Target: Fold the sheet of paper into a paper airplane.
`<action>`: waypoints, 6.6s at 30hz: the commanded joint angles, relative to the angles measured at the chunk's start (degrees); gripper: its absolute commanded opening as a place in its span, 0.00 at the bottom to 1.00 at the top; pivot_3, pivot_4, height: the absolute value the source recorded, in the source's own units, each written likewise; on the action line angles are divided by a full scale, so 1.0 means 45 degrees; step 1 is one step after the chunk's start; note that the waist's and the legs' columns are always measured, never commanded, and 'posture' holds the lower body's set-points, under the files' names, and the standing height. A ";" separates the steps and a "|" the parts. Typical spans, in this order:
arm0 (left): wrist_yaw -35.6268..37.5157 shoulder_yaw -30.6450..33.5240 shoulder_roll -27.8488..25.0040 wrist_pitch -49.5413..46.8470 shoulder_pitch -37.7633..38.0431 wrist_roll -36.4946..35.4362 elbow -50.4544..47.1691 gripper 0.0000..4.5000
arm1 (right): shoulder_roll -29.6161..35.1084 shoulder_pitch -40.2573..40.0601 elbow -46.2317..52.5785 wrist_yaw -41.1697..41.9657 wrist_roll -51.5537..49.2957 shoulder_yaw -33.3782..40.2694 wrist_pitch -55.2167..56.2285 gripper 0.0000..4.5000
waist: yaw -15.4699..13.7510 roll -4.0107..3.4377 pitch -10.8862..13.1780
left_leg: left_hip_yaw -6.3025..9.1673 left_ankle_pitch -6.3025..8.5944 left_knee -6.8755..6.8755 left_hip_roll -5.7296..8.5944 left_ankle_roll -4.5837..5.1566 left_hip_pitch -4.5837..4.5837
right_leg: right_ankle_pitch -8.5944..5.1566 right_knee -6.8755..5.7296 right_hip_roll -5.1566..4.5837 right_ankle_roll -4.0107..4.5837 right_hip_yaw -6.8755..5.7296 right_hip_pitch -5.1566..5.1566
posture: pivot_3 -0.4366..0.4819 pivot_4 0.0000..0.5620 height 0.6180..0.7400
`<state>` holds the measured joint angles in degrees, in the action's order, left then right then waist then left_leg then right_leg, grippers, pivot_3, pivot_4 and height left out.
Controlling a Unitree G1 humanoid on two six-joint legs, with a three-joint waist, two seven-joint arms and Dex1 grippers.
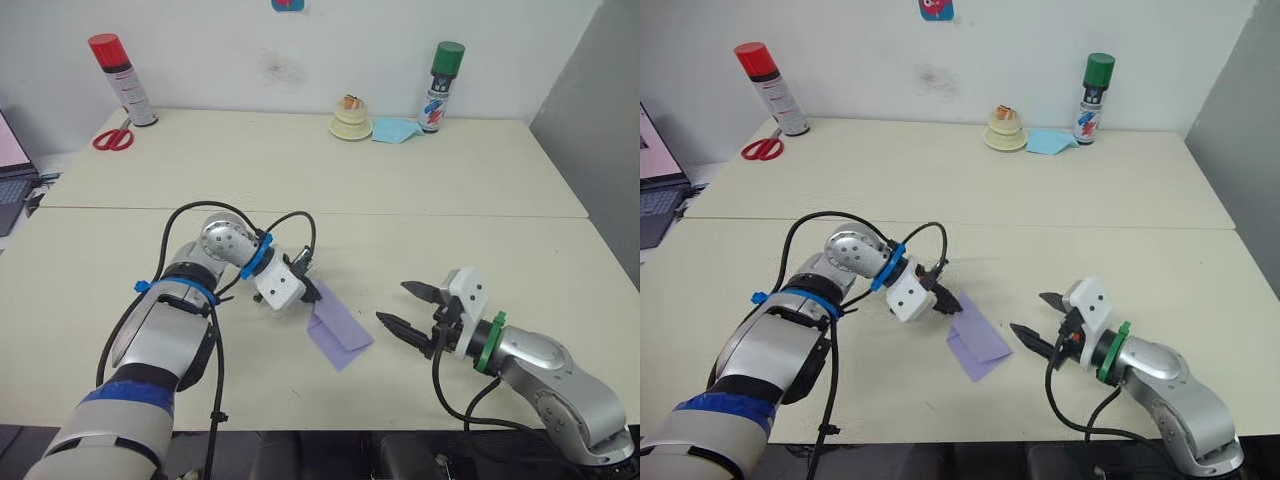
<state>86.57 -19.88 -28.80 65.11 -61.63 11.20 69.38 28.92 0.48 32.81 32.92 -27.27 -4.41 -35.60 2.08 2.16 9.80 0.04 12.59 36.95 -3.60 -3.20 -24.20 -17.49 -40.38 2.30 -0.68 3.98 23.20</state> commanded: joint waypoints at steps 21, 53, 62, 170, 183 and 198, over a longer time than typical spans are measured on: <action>-0.1952 0.3858 -0.5754 -1.9033 0.9346 -0.2850 -1.8618 0.52 | -0.0783 0.3279 -0.5738 0.3984 0.3890 -0.3465 0.7049 0.91 | 0.0293 -0.0003 0.0015 | 0.0029 -0.0003 0.0003 -0.0021 -0.0001 0.0078 | -0.0048 -0.0140 0.0003 0.0060 0.0020 -0.0002 | 0.48 0.27 0.98; -0.4518 0.7767 -0.6367 -2.0832 1.3151 -0.6737 -1.9569 1.00 | -0.0106 0.5219 -0.7239 0.7158 0.4386 -0.3714 0.8814 0.36 | -0.0020 -0.0018 0.0030 | 0.0010 -0.0001 -0.0006 -0.0027 0.0000 0.0092 | -0.0031 -0.0146 -0.0021 0.0152 0.0024 0.0003 | 0.48 0.27 0.98; -0.6225 0.6120 -0.3597 -2.1178 0.9361 -0.7204 -1.7135 0.91 | 0.0141 0.5903 -0.5378 0.6572 0.0850 -0.1614 0.3883 0.32 | -0.0021 -0.0025 0.0034 | 0.0017 -0.0003 0.0012 -0.0023 0.0000 0.0100 | -0.0054 -0.0156 -0.0008 0.0089 0.0007 -0.0007 | 0.48 0.27 0.98; -0.3808 0.2585 -0.2185 -1.5961 0.9142 -0.5543 -1.4049 0.08 | -0.2363 0.5591 -1.2156 0.5029 0.6778 -0.5280 1.6966 0.00 | 0.0119 -0.0042 0.0018 | 0.0002 0.0002 -0.0064 -0.0017 -0.0001 0.0297 | -0.0097 -0.0095 -0.0029 0.0100 0.0043 -0.0213 | 0.48 0.27 0.98; -0.2753 0.1333 -0.2528 -1.5233 0.9209 -0.4229 -1.2654 0.08 | -0.2156 0.5365 -1.1927 0.5285 0.6495 -0.5326 1.6797 0.00 | 0.0131 -0.0033 0.0027 | 0.0003 0.0002 -0.0073 -0.0013 -0.0001 0.0299 | -0.0101 -0.0088 -0.0030 0.0105 0.0040 -0.0212 | 0.48 0.27 0.98; -0.2728 0.0784 -0.2404 -1.2391 0.9029 -0.3284 -1.0895 0.08 | -0.2463 0.4657 -0.8561 0.6288 0.3618 -0.4637 1.0132 0.00 | -0.0043 -0.0038 0.0022 | -0.0001 0.0002 -0.0072 -0.0009 -0.0001 0.0306 | -0.0102 -0.0086 -0.0072 0.0106 0.0039 -0.0220 | 0.48 0.27 0.98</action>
<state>74.35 -13.84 -39.07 9.79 -22.73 -7.80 16.96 18.42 21.33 -9.56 60.88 -8.33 -26.39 11.49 1.88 1.98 9.90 0.04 12.60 36.62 -3.64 -3.20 -22.82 -17.95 -40.77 1.98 -0.20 4.15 22.21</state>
